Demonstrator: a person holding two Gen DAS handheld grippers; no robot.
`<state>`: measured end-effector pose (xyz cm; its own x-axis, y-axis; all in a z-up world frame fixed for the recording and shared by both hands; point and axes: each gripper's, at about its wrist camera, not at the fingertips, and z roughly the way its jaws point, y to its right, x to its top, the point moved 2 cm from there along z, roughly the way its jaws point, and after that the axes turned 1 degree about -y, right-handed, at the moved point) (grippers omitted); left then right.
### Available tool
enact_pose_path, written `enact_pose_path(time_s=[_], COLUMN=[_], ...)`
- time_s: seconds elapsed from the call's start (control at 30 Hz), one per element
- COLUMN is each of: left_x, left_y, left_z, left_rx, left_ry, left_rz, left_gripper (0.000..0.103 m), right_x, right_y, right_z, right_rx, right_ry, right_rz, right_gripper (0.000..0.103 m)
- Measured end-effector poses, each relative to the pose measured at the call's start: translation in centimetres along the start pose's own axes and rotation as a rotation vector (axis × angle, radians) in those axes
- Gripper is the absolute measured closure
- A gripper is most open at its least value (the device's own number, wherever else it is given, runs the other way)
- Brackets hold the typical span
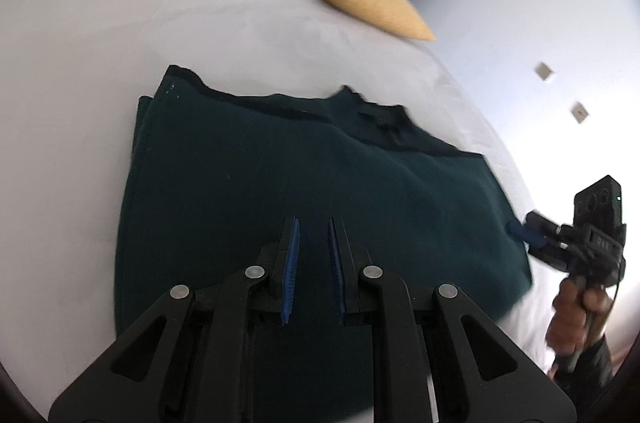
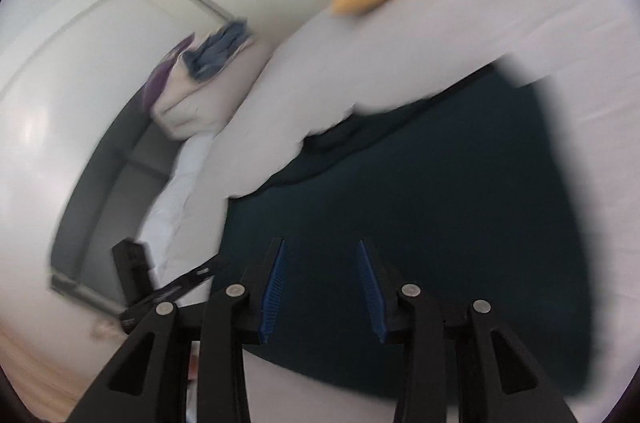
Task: Fold small clothes
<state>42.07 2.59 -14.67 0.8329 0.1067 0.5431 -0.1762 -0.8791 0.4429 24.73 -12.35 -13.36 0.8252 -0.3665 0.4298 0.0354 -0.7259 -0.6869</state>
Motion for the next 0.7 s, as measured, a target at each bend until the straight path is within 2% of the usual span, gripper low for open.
enact_pose_path(time_s=[0.1, 0.17, 0.2, 0.27, 0.3, 0.4, 0.5, 0.6, 0.7], left_x=[1.2, 1.2, 0.9, 0.5, 0.3, 0.3, 0.1, -0.6, -1.2], left_y=[-0.4, -0.6, -1.4, -2.8, -3.7, -5.4, -5.6, -6.1, -6.9], left_z=[1.7, 2.7, 2.9, 2.6, 2.3, 1.6, 1.2, 0.2, -0.9], left_rx=[0.048, 0.14, 0.134, 0.072, 0.05, 0.008, 0.013, 0.002, -0.014], left_ry=[0.0, -0.008, 0.002, 0.025, 0.036, 0.043, 0.045, 0.067, 0.089], left_rz=[0.005, 0.067, 0.066, 0.029, 0.011, -0.037, -0.016, -0.021, -0.065], left_gripper=[0.089, 0.089, 0.089, 0.089, 0.089, 0.089, 0.089, 0.089, 0.089], right_x=[0.4, 0.2, 0.2, 0.3, 0.5, 2.1, 3.2, 2.3, 0.1], right_y=[-0.2, 0.2, 0.7, 2.4, 4.0, 8.3, 12.8, 16.6, 20.0], right_z=[6.3, 8.9, 9.5, 8.9, 7.9, 4.1, -0.7, -5.4, -9.8], right_rx=[0.135, 0.118, 0.111, 0.139, 0.159, 0.151, 0.087, 0.011, -0.038], right_ry=[-0.127, -0.172, -0.167, -0.131, -0.099, 0.034, 0.186, 0.315, 0.441], right_rz=[0.055, 0.063, 0.07, 0.124, 0.166, 0.258, 0.345, 0.416, 0.546], right_gripper=[0.063, 0.066, 0.078, 0.095, 0.102, 0.103, 0.103, 0.103, 0.103])
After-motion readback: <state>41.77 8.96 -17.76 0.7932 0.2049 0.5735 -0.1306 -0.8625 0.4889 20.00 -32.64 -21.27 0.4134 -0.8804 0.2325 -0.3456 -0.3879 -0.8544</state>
